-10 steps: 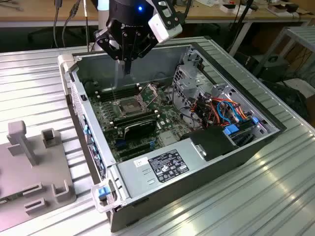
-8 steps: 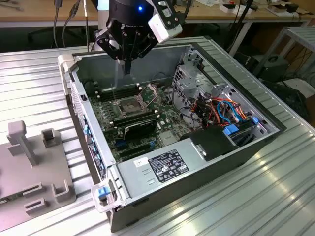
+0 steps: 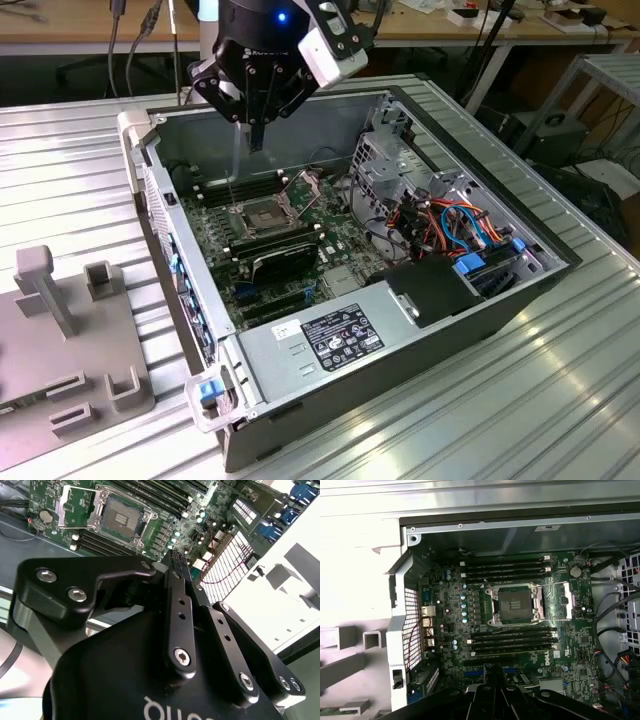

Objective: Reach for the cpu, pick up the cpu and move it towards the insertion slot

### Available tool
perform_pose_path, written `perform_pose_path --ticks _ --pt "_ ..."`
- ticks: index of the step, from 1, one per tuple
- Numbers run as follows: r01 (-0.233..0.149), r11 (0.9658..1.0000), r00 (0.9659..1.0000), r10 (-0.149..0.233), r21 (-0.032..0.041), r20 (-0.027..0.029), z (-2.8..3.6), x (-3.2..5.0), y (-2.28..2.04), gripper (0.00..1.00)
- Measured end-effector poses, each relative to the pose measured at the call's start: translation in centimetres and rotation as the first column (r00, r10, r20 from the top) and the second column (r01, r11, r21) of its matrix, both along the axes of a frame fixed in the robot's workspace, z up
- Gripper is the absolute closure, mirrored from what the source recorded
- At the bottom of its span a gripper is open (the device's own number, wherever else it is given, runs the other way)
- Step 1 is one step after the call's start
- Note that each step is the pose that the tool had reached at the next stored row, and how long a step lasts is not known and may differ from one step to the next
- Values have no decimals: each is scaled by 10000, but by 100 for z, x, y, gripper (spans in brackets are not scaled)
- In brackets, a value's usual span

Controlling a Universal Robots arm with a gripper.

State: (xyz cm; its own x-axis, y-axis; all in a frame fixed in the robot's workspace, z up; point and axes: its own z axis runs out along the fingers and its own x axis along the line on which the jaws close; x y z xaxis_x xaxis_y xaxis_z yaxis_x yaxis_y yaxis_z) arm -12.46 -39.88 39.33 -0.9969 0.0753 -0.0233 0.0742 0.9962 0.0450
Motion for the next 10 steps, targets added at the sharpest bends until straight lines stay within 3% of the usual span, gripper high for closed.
perform_pose_path --ticks 10 --pt "0 10000 10000 0 1 0 -1 -47 0 89"
